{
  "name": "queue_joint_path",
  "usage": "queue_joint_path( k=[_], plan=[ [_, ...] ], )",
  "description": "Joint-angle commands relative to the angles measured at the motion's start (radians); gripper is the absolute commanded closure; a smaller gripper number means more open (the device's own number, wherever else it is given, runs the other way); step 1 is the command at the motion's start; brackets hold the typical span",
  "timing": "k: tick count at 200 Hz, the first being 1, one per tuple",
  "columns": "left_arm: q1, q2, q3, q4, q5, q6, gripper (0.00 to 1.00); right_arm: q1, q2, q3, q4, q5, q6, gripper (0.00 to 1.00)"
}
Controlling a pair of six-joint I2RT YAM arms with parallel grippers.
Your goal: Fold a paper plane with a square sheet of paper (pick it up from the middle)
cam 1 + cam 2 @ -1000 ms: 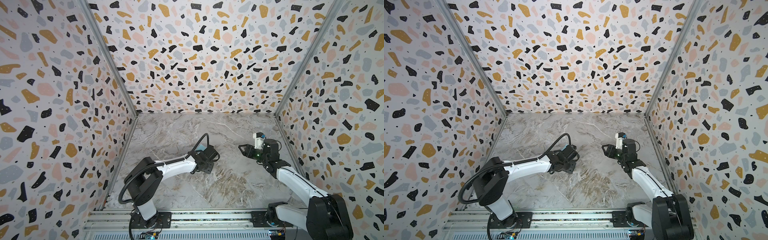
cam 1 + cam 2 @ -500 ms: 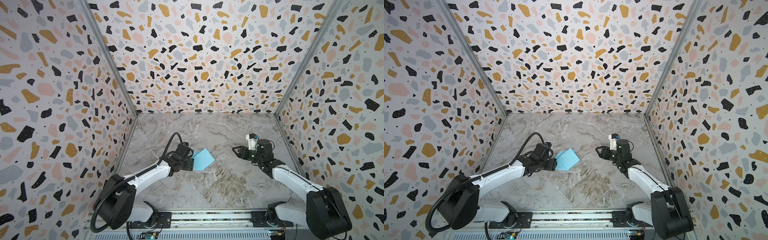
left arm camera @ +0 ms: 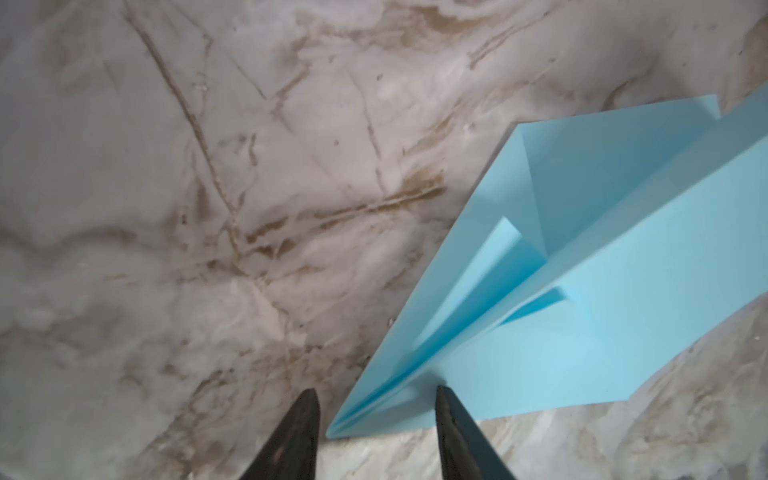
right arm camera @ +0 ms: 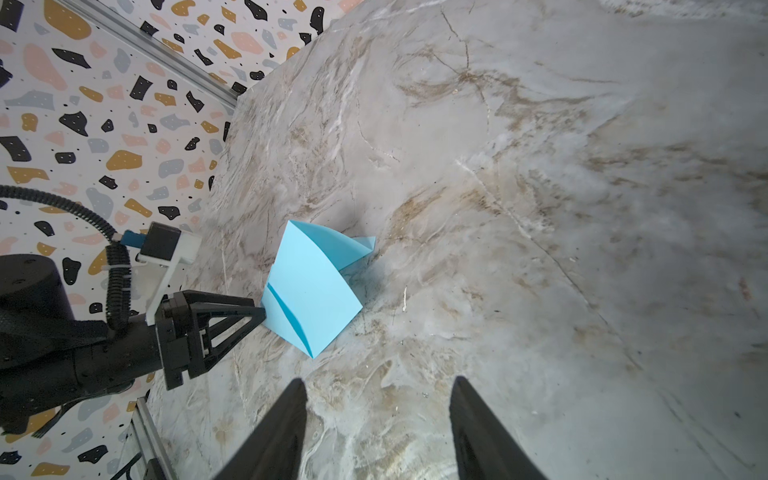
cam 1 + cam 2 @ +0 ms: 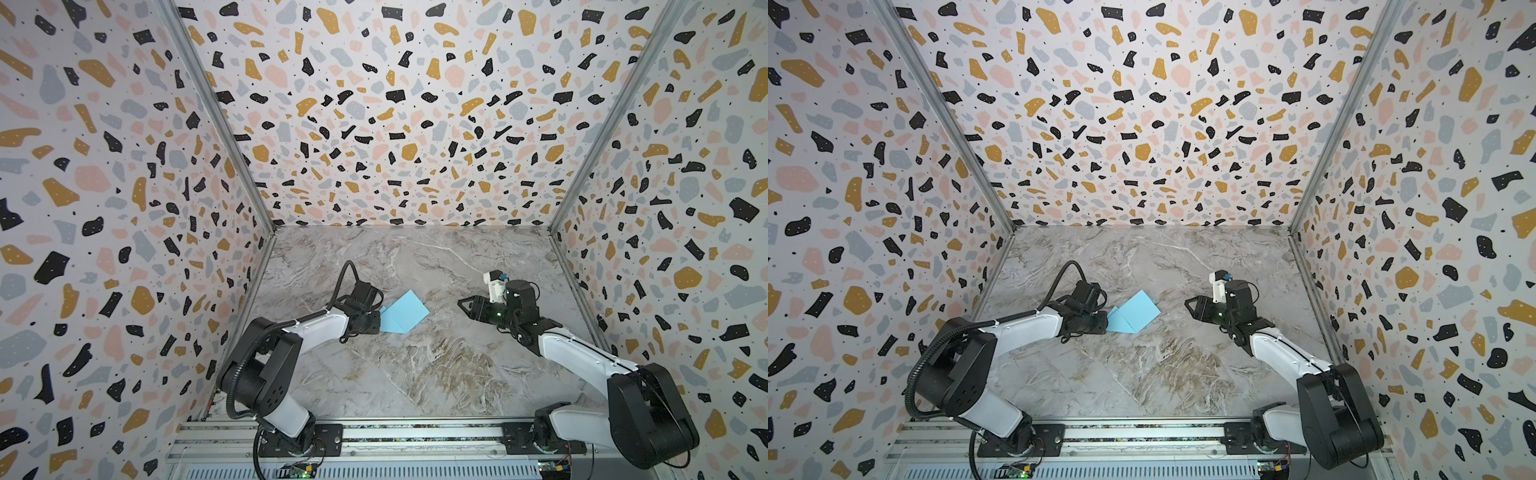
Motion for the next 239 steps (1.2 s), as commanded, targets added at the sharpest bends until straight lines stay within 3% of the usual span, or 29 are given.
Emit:
queue_joint_path(
  k=[1,26,55,75,170,204,239],
  plan=[
    [0.009,0.015,0.029,0.038,0.036,-0.009,0.59,0.011,0.006,0.024,0.018,-0.009,0.006,0.43],
    [0.011,0.018,0.036,0.039,0.045,0.004,0.57,0.020,0.022,0.026,0.024,-0.016,0.009,0.43],
    [0.013,0.014,0.059,0.036,0.058,0.032,0.44,0.032,0.043,0.033,0.026,-0.024,0.009,0.43],
    [0.012,0.017,0.076,0.037,0.060,0.049,0.42,0.037,0.049,0.036,0.027,-0.025,0.011,0.43],
    [0.014,0.114,0.136,0.023,-0.008,0.047,0.49,0.044,0.052,0.042,0.017,-0.028,0.008,0.43],
    [0.017,0.145,0.153,0.004,-0.033,0.034,0.58,0.045,0.063,0.042,0.022,-0.035,0.009,0.43],
    [0.023,0.163,0.166,-0.014,-0.033,0.032,0.59,0.052,0.087,0.044,0.030,-0.053,0.011,0.43]
  ],
)
